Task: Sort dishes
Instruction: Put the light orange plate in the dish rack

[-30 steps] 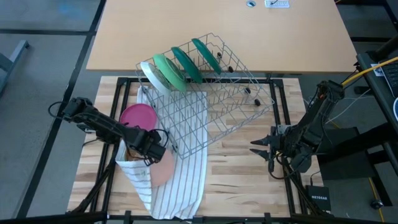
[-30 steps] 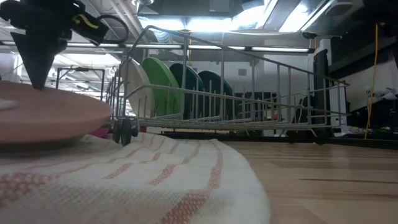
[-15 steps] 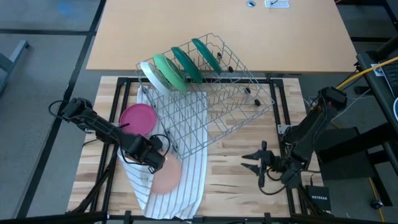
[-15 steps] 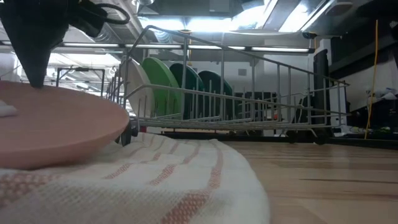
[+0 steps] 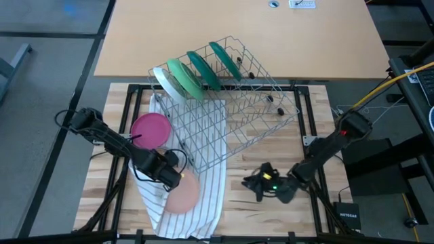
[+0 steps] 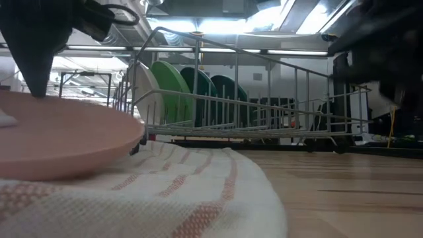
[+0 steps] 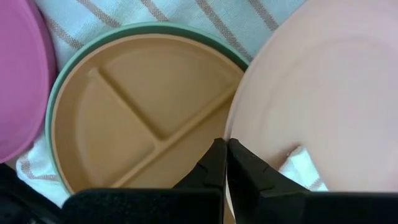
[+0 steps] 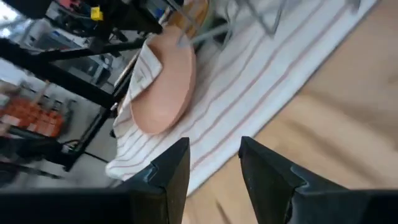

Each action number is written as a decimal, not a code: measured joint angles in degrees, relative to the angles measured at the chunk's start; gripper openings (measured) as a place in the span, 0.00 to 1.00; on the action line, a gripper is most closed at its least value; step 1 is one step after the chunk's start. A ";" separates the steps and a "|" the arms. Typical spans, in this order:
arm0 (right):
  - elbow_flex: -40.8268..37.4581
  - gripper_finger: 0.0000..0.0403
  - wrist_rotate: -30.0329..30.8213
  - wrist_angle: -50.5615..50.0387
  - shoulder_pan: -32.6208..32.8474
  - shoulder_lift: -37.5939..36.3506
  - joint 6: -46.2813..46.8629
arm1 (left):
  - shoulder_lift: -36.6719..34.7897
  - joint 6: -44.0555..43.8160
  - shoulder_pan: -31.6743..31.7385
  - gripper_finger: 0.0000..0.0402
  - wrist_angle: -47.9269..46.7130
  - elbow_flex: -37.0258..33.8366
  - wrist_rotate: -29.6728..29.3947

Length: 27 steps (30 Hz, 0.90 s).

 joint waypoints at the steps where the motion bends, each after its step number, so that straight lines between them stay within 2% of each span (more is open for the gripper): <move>1: 0.00 0.36 -1.72 2.43 -0.83 1.60 1.31 | 0.48 0.01 0.00 0.00 0.10 0.00 0.00; 5: 1.59 0.36 -6.86 11.16 -3.52 8.18 4.06 | 2.49 1.52 0.00 0.00 1.47 0.00 0.03; 11: 11.86 0.36 -12.63 10.95 -5.87 16.33 4.08 | 3.42 3.20 0.00 0.00 3.13 -0.02 0.19; 15: 20.57 0.36 -14.02 6.32 -7.52 20.77 3.47 | 3.42 2.97 -0.24 0.00 3.10 -0.02 0.23; 21: 32.37 0.36 -18.05 -7.61 -10.08 26.35 4.98 | 3.42 3.12 -1.83 0.00 3.00 -0.02 0.16; 27: 40.43 0.36 -21.62 -9.56 -11.93 32.04 6.54 | 3.42 2.60 -4.15 0.00 4.27 -0.02 0.18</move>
